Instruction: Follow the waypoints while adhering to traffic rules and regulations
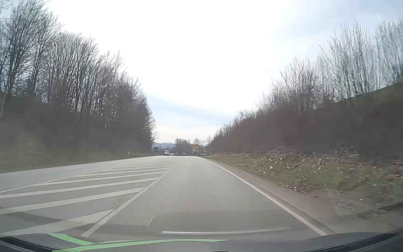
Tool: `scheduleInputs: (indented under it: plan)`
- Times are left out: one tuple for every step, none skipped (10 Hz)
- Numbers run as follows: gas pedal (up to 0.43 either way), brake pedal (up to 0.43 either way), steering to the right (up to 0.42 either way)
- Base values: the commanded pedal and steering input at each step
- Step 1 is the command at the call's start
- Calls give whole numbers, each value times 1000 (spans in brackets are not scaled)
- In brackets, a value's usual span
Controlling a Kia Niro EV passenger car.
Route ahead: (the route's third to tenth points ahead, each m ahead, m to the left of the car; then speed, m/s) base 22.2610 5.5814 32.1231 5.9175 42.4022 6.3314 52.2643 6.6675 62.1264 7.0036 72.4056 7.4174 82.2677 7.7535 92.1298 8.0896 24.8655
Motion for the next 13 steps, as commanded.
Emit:
scheduleInputs:
  plan:
    - [150,0,-4]
    - [150,0,-4]
    - [150,0,-4]
    - [150,0,-4]
    - [150,0,-4]
    - [150,0,-4]
    - [150,0,-4]
    - [150,0,-4]
    - [150,0,-4]
    - [150,0,-4]
    - [150,0,-4]
    - [150,0,-4]
    - [150,0,-4]
